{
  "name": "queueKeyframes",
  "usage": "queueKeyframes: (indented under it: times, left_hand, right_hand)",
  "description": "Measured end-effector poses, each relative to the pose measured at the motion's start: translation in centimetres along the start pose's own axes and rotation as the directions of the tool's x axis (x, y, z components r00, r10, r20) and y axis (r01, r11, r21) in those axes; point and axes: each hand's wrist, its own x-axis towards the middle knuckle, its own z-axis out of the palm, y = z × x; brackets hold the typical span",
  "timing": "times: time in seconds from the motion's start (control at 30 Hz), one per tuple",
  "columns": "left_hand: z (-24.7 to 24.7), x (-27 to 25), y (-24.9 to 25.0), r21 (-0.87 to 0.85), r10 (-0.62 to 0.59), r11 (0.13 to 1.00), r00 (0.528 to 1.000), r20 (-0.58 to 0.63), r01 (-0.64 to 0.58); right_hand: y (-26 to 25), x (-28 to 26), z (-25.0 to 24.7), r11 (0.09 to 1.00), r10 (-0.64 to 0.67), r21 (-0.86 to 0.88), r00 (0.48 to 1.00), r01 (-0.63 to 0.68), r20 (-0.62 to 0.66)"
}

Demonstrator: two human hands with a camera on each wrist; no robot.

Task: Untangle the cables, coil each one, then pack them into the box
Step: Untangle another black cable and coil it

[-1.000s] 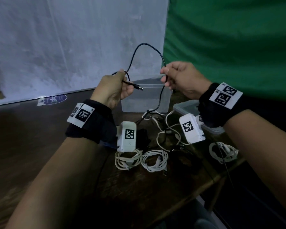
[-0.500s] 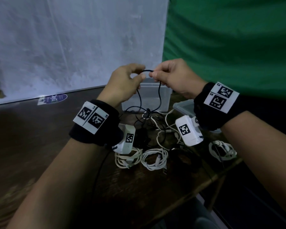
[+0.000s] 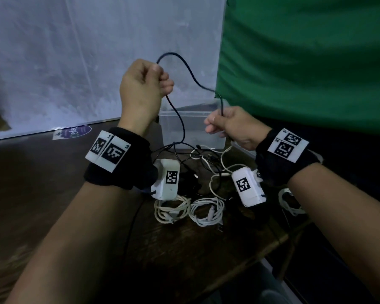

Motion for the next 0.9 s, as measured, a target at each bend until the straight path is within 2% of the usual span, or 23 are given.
queueKeyframes:
  times: [0.1,0.17,0.23,0.3,0.4,0.47,0.57,0.67,0.73,0.77,0.8,0.83,0.9]
  left_hand:
    - [-0.7,0.6,-0.1,-0.032,-0.072,0.997,0.992,-0.102,0.069]
    - [-1.0,0.8,-0.4,0.072,-0.117,0.99,0.988,-0.097,0.124]
    - [-0.9,0.4,-0.7,0.232,-0.192,0.955,0.981,-0.001,0.187]
    - [-0.5,-0.4,-1.0,0.372,-0.285,0.903,0.947,0.145,0.215]
    - [0.2,-1.7,-1.2,0.528,-0.404,0.826,0.862,0.307,0.199]
    - [0.4,-2.0,-1.3,0.618,-0.476,0.771,0.783,0.4,0.154]
    - [0.1,-2.2,-1.1,0.712,-0.55,0.702,0.653,0.521,0.023]
    - [0.1,-2.3,-0.1,0.718,-0.561,0.694,0.583,0.588,-0.056]
    - [0.3,-2.4,0.3,0.727,-0.579,0.674,0.518,0.629,-0.131]
    - [0.3,-2.4,0.3,0.721,-0.582,0.676,0.487,0.651,-0.156]
    - [0.3,-2.4,0.2,0.705,-0.568,0.689,0.477,0.67,-0.17]
    - [0.2,-2.4,0.0,0.681,-0.535,0.712,0.498,0.682,-0.168]
    - [0.2,-2.3,-0.2,0.597,-0.413,0.79,0.596,0.688,-0.141]
  right_hand:
    - [0.1,-0.4,-0.4,0.979,0.035,0.201,0.999,-0.033,-0.008]
    - [-0.4,-0.7,-0.7,0.945,0.056,0.326,0.995,-0.027,-0.081]
    - [-1.1,-0.9,-1.0,0.904,0.031,0.426,0.992,0.023,-0.119]
    - [-1.6,-0.9,-1.4,0.86,-0.032,0.505,0.995,0.073,-0.09]
    - [-2.4,-1.4,-1.7,0.798,-0.116,0.596,0.993,0.089,0.007]
    - [-3.0,-1.6,-2.0,0.722,-0.144,0.686,0.989,0.093,0.017]
    - [-3.3,-1.1,-2.5,0.628,-0.108,0.76,0.985,0.17,-0.131]
    - [-2.5,-0.4,-3.0,0.569,0.022,0.799,0.967,0.196,-0.254]
    - [-1.9,-0.4,-2.8,0.6,0.073,0.786,0.969,0.145,-0.235]
    - [-1.6,-0.4,-2.5,0.673,0.081,0.731,0.971,0.113,-0.225]
    - [-1.4,-0.5,-2.0,0.774,0.074,0.627,0.973,0.083,-0.219]
    - [-1.3,-0.8,-1.5,0.869,0.052,0.492,0.976,0.06,-0.211]
    - [-1.0,-1.1,-0.7,0.962,-0.016,0.269,0.99,0.054,-0.142]
